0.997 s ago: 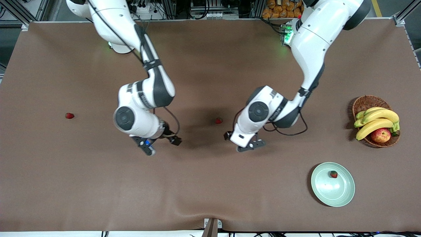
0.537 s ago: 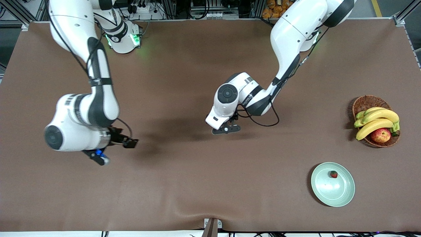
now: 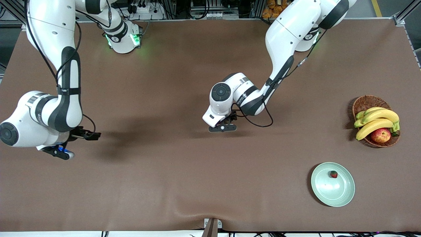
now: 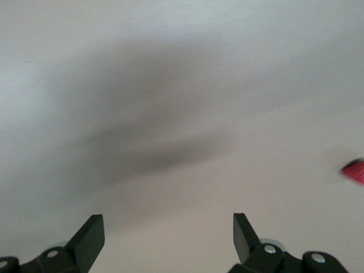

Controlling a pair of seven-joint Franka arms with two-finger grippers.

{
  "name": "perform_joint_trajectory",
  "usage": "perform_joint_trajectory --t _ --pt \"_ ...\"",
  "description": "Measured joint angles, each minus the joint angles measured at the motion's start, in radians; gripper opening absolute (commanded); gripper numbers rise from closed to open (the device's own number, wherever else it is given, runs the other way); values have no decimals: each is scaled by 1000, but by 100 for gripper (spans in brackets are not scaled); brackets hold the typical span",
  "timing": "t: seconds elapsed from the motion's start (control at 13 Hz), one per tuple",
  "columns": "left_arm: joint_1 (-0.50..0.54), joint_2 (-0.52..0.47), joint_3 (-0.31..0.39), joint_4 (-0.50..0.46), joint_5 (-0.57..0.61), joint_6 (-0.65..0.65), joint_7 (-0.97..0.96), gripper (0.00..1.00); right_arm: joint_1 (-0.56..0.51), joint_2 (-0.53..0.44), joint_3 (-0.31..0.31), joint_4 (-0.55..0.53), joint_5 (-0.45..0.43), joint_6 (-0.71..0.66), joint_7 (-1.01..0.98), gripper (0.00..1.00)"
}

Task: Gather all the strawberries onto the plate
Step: 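Grasp the strawberry with the left gripper while the right gripper reaches another, then drop the strawberry onto the plate while the right gripper grasps the third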

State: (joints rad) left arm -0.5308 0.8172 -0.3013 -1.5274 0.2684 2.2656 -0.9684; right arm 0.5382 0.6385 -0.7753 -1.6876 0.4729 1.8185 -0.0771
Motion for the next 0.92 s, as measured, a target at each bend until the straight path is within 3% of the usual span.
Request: perform_joint_trajectory --t 0.15,0.61,0.77,0.92 --pt "-13 11 1 0 0 0 -1 73 0 -5 -43 -99 -3 88 -133 100" --pt "-17 13 6 8 0 0 -1 66 -18 -24 -132 -310 -3 237 -411 100" --pt "-16 13 8 15 0 0 -1 56 -45 -26 -134 -346 -3 273 -469 100" --pt "-17 13 13 17 0 0 -1 29 -85 -26 -133 -367 -3 328 -530 100"
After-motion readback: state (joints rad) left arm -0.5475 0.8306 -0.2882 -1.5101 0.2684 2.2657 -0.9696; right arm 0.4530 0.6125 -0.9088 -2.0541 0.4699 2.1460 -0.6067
